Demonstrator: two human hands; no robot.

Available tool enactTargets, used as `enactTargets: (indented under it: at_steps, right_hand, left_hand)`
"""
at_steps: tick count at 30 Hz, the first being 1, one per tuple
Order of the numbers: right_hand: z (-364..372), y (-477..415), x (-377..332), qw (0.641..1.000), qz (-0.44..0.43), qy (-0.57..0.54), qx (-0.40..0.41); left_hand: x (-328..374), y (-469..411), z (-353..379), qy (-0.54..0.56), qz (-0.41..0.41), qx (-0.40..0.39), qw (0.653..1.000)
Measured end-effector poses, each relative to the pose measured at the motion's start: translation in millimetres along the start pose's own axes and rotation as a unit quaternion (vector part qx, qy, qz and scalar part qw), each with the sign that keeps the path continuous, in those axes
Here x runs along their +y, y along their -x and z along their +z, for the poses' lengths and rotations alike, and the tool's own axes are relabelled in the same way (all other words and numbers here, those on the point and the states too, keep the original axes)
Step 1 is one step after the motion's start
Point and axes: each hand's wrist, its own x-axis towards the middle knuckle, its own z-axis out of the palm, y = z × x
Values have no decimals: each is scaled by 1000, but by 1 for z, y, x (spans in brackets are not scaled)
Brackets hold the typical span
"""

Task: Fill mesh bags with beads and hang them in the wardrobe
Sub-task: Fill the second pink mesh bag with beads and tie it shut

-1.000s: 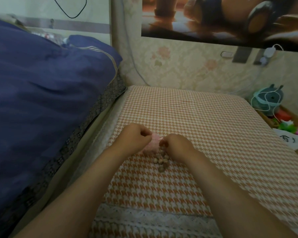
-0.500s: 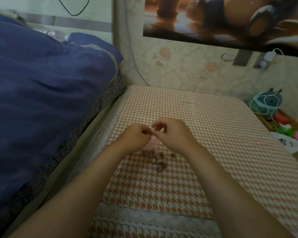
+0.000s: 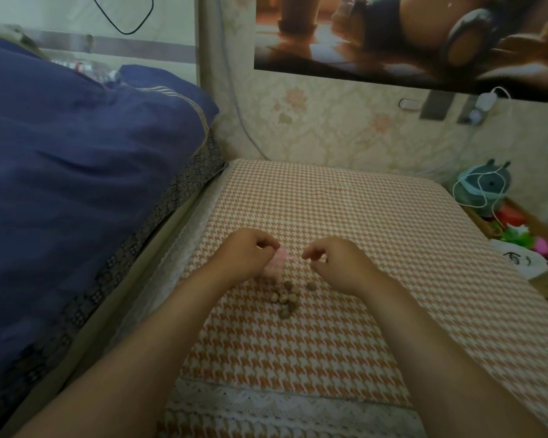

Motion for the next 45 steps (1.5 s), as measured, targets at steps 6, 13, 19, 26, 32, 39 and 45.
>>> enactTargets:
  at_steps: [6, 13, 19, 26, 32, 39, 45]
  right_hand:
    - [13, 0, 14, 993, 35, 29, -105]
    - [17, -6, 0, 995, 34, 83, -44]
    - [3, -16, -30, 984, -8, -105, 146]
    - [17, -13, -54, 989, -97, -50, 104]
    - [18, -15, -51, 985, -117, -47, 115]
    - [17, -12, -29, 995, -54, -18, 79]
    - [23, -4, -15, 999, -3, 30, -39]
  left_hand:
    - [-1, -5, 1, 3, 10, 5, 1000]
    - [-11, -5, -3, 8, -8, -32, 999]
    - [-12, -5, -6, 2, -1, -42, 999]
    - [-14, -4, -7, 31, 11, -37, 999]
    - [-17, -4, -7, 42, 9, -19, 999]
    - [-21, -7, -4, 34, 2, -2, 999]
    - [-18, -4, -8, 7, 13, -13, 1000]
